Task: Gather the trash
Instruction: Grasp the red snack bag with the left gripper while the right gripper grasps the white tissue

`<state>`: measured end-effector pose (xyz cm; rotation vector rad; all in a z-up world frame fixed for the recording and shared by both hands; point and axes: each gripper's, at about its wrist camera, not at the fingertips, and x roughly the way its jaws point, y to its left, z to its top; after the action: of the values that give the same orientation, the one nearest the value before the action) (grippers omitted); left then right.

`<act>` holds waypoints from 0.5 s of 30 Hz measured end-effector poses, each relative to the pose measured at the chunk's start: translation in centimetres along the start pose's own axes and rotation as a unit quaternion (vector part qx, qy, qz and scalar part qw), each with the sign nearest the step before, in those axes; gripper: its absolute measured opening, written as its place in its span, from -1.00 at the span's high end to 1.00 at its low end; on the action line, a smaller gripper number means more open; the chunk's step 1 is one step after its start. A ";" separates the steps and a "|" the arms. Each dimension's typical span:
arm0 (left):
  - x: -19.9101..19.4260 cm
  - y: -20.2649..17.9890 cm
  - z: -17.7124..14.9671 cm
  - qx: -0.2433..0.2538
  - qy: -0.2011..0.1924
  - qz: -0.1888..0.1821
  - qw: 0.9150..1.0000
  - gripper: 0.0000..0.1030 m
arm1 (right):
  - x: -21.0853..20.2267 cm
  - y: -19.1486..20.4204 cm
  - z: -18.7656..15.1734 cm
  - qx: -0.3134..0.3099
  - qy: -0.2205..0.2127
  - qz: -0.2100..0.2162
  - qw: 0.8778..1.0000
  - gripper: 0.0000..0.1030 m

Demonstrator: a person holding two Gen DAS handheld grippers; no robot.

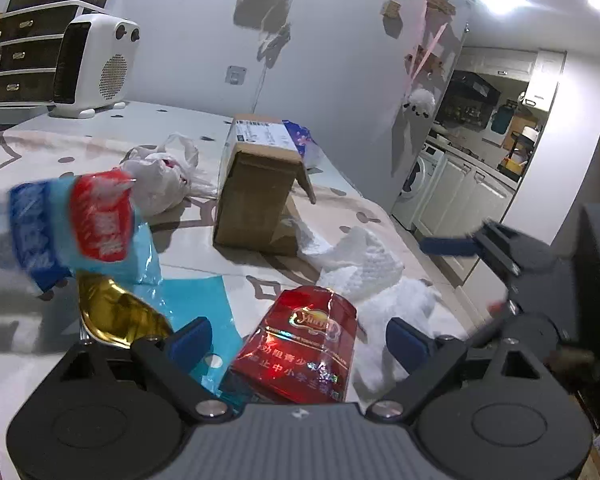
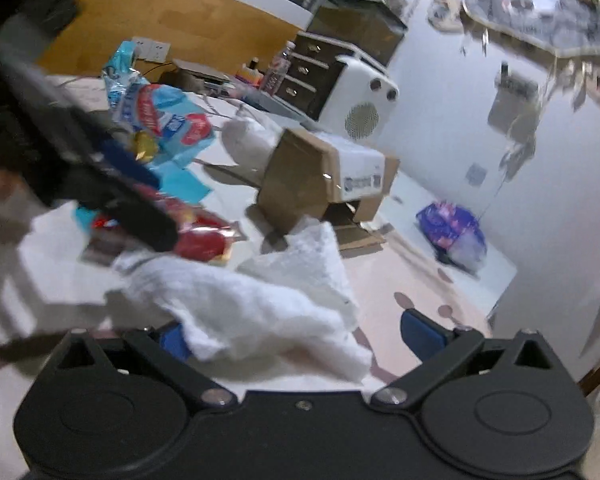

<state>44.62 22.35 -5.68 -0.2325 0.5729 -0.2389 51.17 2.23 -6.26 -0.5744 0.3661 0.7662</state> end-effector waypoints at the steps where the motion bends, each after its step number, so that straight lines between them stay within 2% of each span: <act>1: 0.0 -0.2 0.0 0.004 0.002 0.003 1.000 -0.78 | 0.5 -0.5 0.1 0.006 0.000 0.000 1.000 -1.00; 4: 0.3 -0.7 -0.1 0.017 0.010 0.010 1.000 -0.56 | 1.9 -1.5 0.5 0.013 0.002 0.009 1.000 -1.00; 6: 0.4 -0.9 -0.1 0.024 0.015 0.015 0.999 -0.47 | 2.6 -1.9 0.6 0.028 0.005 0.026 0.999 -0.83; 8: 0.5 -1.3 -0.2 0.035 0.017 0.020 0.999 -0.41 | 3.0 -2.2 0.7 0.059 0.010 0.049 0.997 -0.54; 9: 0.5 -1.4 -0.2 0.039 0.018 0.023 0.999 -0.40 | 3.0 -2.3 0.7 0.076 0.015 0.060 0.995 -0.45; 11: 0.6 -1.6 -0.2 0.046 0.022 0.032 0.998 -0.36 | 2.8 -2.3 0.8 0.098 0.022 0.079 0.992 -0.06; 12: 0.7 -1.8 -0.3 0.049 0.023 0.038 0.998 -0.32 | 2.6 -2.1 0.8 0.103 0.025 0.081 0.991 0.04; 14: 0.7 -1.9 -0.3 0.053 0.024 0.042 0.997 -0.30 | 2.1 -1.7 0.8 0.112 0.033 0.079 0.990 0.41; 15: 0.7 -1.8 -0.2 0.055 0.024 0.044 0.997 -0.29 | 1.7 -1.6 0.7 0.120 0.040 0.073 0.989 0.48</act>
<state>44.74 20.38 -5.69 -0.0954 0.6151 -0.1900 53.53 2.67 -6.01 -0.3542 0.5707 0.8281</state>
